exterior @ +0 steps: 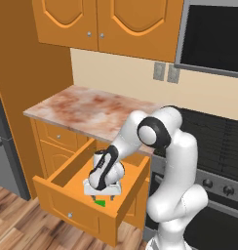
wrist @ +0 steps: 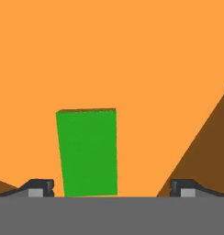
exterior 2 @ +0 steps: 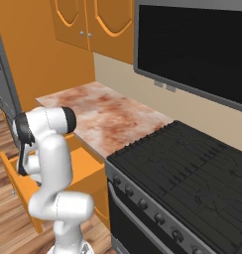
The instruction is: Restock the sink supplies by placing the sponge and soap dispenser on the counter and next to the sink. Make sure the soap dispenser is upright.
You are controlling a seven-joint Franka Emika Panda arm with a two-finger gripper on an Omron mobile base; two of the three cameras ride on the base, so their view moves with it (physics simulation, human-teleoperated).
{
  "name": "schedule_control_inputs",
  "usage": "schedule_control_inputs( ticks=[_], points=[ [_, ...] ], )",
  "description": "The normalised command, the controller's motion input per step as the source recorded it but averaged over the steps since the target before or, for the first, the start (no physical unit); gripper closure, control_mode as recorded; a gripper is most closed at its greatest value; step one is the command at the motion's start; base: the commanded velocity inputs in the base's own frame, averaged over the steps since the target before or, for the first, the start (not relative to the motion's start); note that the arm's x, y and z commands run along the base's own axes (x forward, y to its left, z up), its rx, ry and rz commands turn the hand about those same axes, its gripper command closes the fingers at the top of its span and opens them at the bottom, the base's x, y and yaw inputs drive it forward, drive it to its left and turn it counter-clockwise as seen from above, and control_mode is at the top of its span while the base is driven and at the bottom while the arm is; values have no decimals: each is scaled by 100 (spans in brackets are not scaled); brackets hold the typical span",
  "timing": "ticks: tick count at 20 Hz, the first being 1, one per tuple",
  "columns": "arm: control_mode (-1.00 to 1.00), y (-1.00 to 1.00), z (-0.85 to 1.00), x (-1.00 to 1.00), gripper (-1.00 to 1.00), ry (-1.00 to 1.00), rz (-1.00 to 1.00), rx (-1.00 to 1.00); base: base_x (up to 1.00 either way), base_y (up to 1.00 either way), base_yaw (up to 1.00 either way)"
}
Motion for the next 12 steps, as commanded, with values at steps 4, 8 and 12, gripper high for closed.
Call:
schedule_control_inputs(
  ticks=[4,8,12],
  points=[
    [-100,0,-34,0,-100,-3,8,15,0,0,0],
    [-100,0,-28,0,-100,-2,7,14,0,0,0],
    [-100,0,-21,0,-100,-3,6,10,0,0,0]
  ],
)
